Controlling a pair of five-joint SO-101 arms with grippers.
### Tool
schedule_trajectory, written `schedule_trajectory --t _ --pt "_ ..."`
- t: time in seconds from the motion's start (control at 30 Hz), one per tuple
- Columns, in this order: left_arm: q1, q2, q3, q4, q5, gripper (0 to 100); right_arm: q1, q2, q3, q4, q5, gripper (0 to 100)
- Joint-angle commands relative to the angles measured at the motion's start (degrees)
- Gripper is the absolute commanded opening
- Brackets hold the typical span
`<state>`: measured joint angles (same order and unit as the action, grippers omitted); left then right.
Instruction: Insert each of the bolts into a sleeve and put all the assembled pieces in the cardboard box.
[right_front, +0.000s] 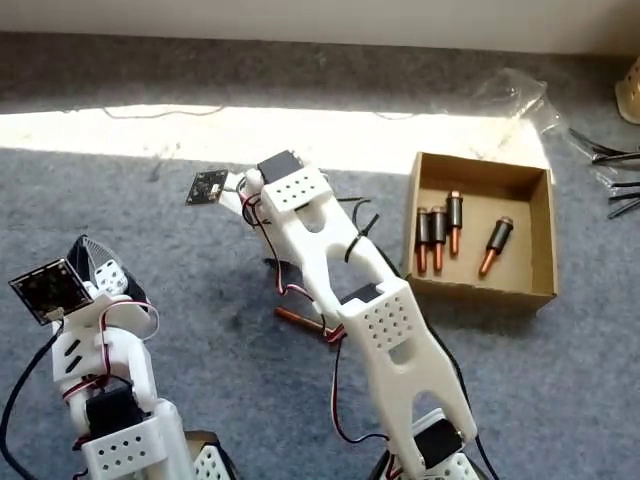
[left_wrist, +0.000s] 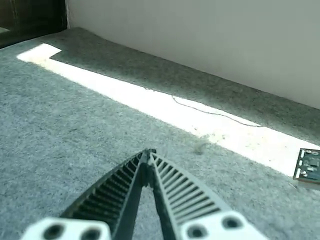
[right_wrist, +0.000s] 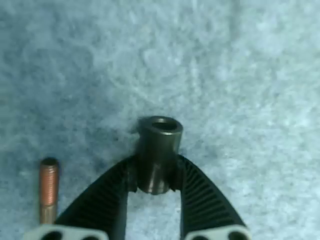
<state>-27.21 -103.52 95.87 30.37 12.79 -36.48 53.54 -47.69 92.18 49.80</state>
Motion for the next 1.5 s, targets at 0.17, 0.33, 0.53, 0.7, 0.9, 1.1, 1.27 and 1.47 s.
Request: schedule_trajectory --t 0.17,0.33,0.53,0.7,0.9,1.1,1.27,1.47 --pt "0.9 -0.2 1.3 -0.2 0.3 1 -2.2 -2.5 -0.6 3.8 0.7 0.9" --pt "0.9 -0.2 1.3 -0.2 0.3 1 -4.0 -2.9 -0.7 2.2 0.4 0.9" --pt "0.9 -0.2 1.3 -0.2 0.3 1 -4.3 -2.8 -0.7 -6.7 -4.5 0.9" --pt "1.0 -0.2 1.3 -0.2 0.3 1 -2.8 -2.9 -0.7 -14.3 -11.4 0.5" --pt "1.0 -0.1 1.3 -0.2 0.3 1 -1.9 -2.8 -0.7 -11.5 -11.1 0.5" --pt "1.0 -0.1 1.3 -0.2 0.3 1 -2.8 -2.6 -0.7 -8.9 -11.1 1.0" --pt "1.0 -0.1 1.3 -0.2 0.3 1 -2.8 -2.7 -0.7 -9.0 -11.2 1.1" --pt "1.0 -0.1 1.3 -0.2 0.3 1 -2.9 -2.9 -0.7 -9.3 -11.3 7.8"
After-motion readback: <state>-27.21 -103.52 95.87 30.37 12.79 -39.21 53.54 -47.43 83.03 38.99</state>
